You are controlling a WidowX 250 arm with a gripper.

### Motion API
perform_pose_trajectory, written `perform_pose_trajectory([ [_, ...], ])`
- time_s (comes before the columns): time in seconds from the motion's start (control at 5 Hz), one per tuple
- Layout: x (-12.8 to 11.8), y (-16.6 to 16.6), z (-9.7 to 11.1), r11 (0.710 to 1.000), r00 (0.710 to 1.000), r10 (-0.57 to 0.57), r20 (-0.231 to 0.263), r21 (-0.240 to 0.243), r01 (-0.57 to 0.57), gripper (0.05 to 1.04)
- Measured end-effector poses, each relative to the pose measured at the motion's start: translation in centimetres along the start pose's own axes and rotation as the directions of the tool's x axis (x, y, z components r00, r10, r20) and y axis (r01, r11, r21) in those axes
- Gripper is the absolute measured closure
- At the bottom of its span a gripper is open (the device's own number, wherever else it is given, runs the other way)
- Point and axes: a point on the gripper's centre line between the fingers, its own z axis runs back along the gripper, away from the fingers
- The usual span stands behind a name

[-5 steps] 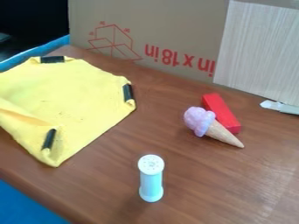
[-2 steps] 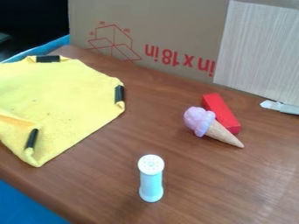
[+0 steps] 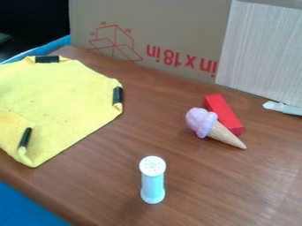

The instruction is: Unfold the cloth from right to left

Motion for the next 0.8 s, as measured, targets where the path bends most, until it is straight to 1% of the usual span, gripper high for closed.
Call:
perform_pose_trajectory([
  [0.2,-0.3,0.3,-1.1,0.999,0.999,0.032,0.014,0.028,-0.032,0.319],
  [0.4,-0.1,0.5,0.2,0.995,0.995,0.072,0.062,0.058,-0.075,0.093],
  [0.6,-0.7,-2.9,0.2,0.999,0.999,0.049,0.021,-0.020,-0.049,0.082],
  [0.8,-1.7,-8.3,2.3,0.993,1.000,-0.011,0.012,-0.116,0.012,0.083],
])
